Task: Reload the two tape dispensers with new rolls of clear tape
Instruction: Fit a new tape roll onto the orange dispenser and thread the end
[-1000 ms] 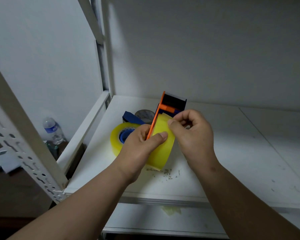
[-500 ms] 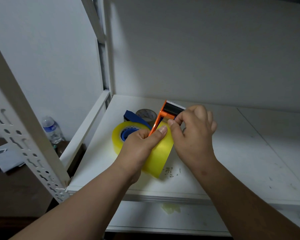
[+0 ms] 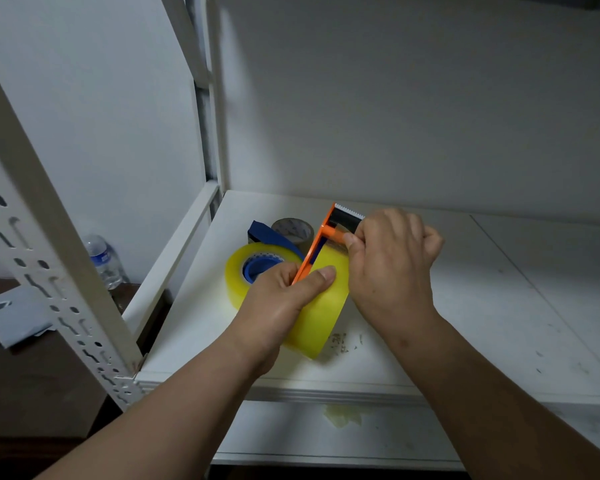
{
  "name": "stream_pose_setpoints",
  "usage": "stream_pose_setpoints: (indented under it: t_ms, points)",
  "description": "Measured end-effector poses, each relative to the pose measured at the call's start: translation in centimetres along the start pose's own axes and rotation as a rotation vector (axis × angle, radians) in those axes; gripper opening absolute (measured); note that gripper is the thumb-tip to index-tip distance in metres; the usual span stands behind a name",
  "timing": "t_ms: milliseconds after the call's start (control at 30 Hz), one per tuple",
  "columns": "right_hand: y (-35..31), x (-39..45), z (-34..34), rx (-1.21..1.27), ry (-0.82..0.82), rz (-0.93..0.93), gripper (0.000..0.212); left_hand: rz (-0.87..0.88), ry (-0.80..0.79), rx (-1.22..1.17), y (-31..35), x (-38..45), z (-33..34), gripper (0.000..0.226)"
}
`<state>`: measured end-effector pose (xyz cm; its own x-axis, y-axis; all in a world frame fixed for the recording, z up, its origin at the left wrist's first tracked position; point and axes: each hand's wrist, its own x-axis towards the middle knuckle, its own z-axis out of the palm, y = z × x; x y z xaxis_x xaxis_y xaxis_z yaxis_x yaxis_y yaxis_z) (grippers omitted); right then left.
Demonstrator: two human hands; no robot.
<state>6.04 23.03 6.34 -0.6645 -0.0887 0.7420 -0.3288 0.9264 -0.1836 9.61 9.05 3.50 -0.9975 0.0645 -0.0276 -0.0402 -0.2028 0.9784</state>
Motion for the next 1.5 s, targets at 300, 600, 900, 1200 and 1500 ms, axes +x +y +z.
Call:
stream_pose_setpoints:
  t_ms: [300, 600, 900, 1200, 1500]
  points:
    - [-0.5, 0.5, -0.1, 0.037, 0.017, 0.013, 0.018, 0.025, 0.185, 0.083, -0.5, -0.1, 0.4, 0.05]
    - [0.4, 1.9, 0.0, 0.185, -0.12, 0.163, 0.011, -0.005, 0.181, 0.123, 0.1, 0.3, 0.4, 0.057]
    - [0.9, 3.5, -1.0, 0.263, -0.335, 0.213, 0.005, -0.037, 0.05, 0.042, -0.2, 0.1, 0.0, 0.04]
    - [1.6, 3.3, -0.6, 0.161, -0.323, 0.13, 0.02, 0.0, 0.051, 0.057, -0.4, -0.1, 0.3, 0.039]
    - [1.2, 3.3, -0.8, 0.04, -0.33, 0.099, 0.017, 0.086, 0.223, 0.183, -0.7, 0.3, 0.9, 0.053]
